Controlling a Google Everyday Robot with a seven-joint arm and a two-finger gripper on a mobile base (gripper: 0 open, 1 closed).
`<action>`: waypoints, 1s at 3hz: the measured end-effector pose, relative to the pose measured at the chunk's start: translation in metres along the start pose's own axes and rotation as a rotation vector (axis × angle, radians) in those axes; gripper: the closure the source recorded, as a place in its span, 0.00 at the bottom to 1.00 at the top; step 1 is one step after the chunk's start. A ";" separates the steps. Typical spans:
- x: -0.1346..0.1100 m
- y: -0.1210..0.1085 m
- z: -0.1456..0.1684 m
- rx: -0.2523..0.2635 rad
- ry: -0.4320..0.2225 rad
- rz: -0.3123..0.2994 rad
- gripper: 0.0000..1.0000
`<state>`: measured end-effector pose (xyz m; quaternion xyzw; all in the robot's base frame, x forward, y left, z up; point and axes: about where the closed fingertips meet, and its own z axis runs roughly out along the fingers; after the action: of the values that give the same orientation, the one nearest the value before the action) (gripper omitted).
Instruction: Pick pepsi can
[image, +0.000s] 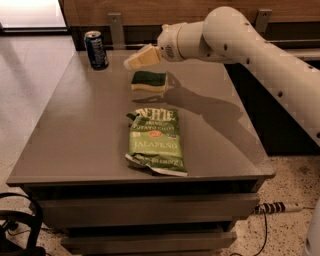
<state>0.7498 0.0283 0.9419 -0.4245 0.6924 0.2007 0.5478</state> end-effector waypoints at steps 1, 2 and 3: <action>-0.010 0.000 0.043 -0.023 -0.097 0.035 0.00; -0.011 -0.001 0.050 -0.024 -0.100 0.037 0.00; -0.012 -0.010 0.078 -0.034 -0.095 0.024 0.00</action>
Offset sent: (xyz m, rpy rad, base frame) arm 0.0335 0.0590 -0.0048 0.1236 -0.0264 0.0557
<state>0.8041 0.0857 0.9300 -0.4151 0.6672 0.2390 0.5705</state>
